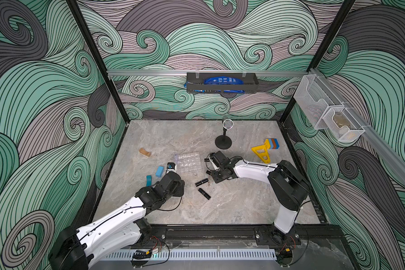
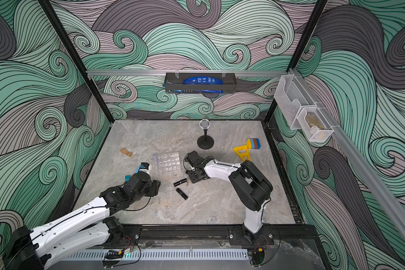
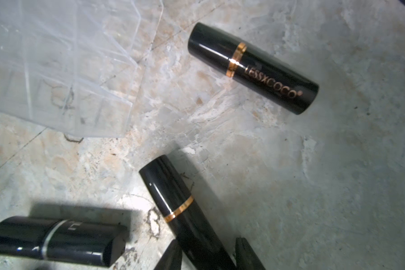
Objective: Arrange the lipsticks in the organizer
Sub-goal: Pick up the lipstick at the center of the board.
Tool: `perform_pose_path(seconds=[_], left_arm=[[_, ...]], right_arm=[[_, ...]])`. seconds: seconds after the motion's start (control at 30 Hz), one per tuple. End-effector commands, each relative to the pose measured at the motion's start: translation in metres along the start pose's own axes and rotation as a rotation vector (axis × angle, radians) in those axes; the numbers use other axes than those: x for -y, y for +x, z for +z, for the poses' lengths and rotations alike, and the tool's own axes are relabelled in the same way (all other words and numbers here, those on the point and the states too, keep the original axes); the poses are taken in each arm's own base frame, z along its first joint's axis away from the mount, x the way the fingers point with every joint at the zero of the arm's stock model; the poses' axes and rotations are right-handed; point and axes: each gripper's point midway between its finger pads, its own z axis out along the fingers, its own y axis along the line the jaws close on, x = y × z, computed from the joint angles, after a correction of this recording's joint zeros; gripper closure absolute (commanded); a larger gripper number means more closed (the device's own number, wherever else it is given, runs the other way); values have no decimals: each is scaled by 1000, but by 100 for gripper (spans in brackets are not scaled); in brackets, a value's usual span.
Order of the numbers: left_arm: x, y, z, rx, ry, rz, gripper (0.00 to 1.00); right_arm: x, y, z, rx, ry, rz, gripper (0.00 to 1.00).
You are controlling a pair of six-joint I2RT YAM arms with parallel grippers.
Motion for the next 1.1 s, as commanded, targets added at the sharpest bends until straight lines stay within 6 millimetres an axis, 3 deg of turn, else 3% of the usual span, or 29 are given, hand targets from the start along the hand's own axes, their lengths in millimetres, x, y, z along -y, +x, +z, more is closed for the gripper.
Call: perform_pose_path(seconds=[0.0, 0.47, 0.83, 1.07], left_arm=[[8, -16, -5, 31, 26, -11, 36], [9, -24, -13, 61, 40, -15, 36], [5, -31, -17, 68, 29, -15, 36], [5, -30, -17, 66, 33, -23, 36]], right_arm=[[4, 6, -5, 1, -19, 53, 62], [-2, -18, -4, 20, -5, 53, 50], [2, -37, 3, 32, 41, 45, 50], [9, -37, 19, 7, 89, 63, 54]])
